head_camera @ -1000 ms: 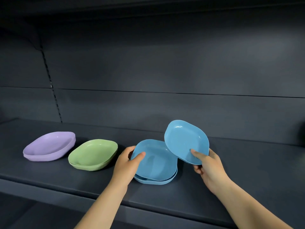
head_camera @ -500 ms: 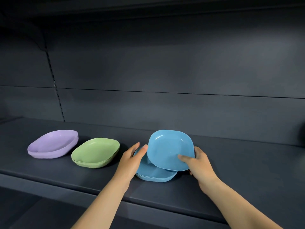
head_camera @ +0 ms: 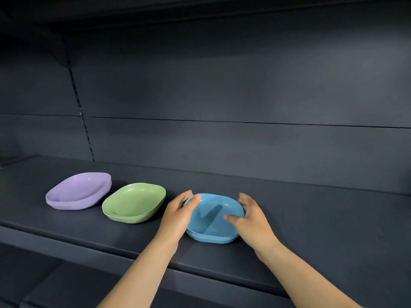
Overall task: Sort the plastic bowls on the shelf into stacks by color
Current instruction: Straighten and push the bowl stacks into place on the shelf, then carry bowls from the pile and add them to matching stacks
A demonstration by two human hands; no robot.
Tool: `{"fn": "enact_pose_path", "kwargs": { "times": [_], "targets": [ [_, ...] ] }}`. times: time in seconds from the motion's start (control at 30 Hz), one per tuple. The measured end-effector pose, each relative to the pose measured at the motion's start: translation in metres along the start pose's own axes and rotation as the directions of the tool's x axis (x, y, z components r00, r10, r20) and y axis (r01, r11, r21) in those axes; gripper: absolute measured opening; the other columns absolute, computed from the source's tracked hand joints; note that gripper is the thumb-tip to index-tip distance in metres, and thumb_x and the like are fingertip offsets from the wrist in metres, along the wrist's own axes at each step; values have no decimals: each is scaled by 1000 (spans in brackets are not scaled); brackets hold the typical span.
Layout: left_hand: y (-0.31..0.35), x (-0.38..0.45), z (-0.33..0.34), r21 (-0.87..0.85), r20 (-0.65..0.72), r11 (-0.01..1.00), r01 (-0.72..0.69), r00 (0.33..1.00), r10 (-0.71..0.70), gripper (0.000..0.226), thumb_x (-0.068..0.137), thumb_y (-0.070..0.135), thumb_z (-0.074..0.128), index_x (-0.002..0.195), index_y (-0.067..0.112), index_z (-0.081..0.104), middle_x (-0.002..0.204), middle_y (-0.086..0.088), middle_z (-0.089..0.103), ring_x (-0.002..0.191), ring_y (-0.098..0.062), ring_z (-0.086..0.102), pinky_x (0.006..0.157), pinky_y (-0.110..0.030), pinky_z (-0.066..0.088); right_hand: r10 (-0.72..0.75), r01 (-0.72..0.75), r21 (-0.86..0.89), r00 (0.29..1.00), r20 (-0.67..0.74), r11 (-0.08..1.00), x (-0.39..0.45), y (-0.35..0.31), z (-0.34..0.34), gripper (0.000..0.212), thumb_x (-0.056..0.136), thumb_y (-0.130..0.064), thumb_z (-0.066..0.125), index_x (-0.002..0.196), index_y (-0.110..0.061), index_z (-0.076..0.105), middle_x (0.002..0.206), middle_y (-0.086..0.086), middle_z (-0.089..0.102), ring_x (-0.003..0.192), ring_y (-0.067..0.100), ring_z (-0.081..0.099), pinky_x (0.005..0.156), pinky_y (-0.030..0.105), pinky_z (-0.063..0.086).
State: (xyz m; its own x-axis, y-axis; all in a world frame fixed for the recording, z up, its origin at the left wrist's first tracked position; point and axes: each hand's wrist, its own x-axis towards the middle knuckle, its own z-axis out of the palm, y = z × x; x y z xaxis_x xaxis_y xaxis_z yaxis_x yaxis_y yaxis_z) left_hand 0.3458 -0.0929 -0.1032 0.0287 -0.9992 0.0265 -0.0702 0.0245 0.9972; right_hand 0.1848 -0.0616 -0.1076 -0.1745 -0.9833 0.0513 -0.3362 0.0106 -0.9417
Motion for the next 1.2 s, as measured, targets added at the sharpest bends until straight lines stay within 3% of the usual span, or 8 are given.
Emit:
{"fn": "enact_pose_path", "kwargs": {
  "times": [0.1,0.17,0.43,0.67,0.77,0.9,0.97,1.2],
  "targets": [
    [-3,2,0,42,-6,999,-6,1000,6,46,91,31,59,135,19,51,139,10,50,127,-6,44,99,-21,30,-13,14,-67,1000,11,998,-2,0,-2,33,87,-7,57,119,-9,51,119,0,48,106,20,53,84,26,42],
    [-5,3,0,93,-6,995,-19,1000,19,46,91,30,59,135,20,51,140,11,48,128,-6,43,100,-22,31,-23,23,-78,1000,8,997,0,2,-2,23,86,-5,57,104,-18,51,117,0,49,100,17,54,79,23,43],
    [-5,2,1,237,40,970,-61,998,53,54,89,16,61,139,21,44,142,10,43,122,-6,42,96,-21,31,-72,79,-190,997,39,979,8,11,-1,57,86,1,53,138,-16,38,122,-8,36,96,6,41,64,8,37],
    [10,-9,-3,425,130,897,-123,989,74,66,83,25,68,142,27,39,147,9,38,133,-10,38,102,-22,31,-56,59,-103,998,31,993,3,6,-17,75,79,-13,72,144,-15,33,142,0,42,125,12,45,94,19,35],
    [31,-22,0,637,193,729,-250,968,163,63,87,34,63,143,27,35,148,9,30,136,-11,32,104,-23,28,-136,132,-246,991,3,960,-9,-2,-54,74,78,-23,75,141,-16,36,141,3,44,131,14,41,98,21,32],
    [61,-47,21,864,423,183,-469,874,240,63,91,42,52,147,24,29,154,5,22,141,-16,22,112,-32,21,-252,213,-584,967,15,783,-41,-4,-125,69,83,-41,67,141,-20,35,138,1,43,132,19,35,104,27,31],
    [71,-63,39,848,509,37,-529,831,226,64,92,44,49,147,24,26,154,3,21,142,-17,20,113,-34,20,-252,188,-729,968,22,658,-63,1,-162,69,85,-48,62,142,-22,34,140,0,40,135,22,29,110,33,30],
    [80,-132,155,740,628,77,-669,727,278,63,94,46,46,148,22,24,153,1,25,143,-19,19,113,-36,20,-178,40,-909,983,-38,415,-155,29,-266,70,87,-56,53,145,-24,31,147,0,31,139,22,22,110,37,27]
  ]
}}
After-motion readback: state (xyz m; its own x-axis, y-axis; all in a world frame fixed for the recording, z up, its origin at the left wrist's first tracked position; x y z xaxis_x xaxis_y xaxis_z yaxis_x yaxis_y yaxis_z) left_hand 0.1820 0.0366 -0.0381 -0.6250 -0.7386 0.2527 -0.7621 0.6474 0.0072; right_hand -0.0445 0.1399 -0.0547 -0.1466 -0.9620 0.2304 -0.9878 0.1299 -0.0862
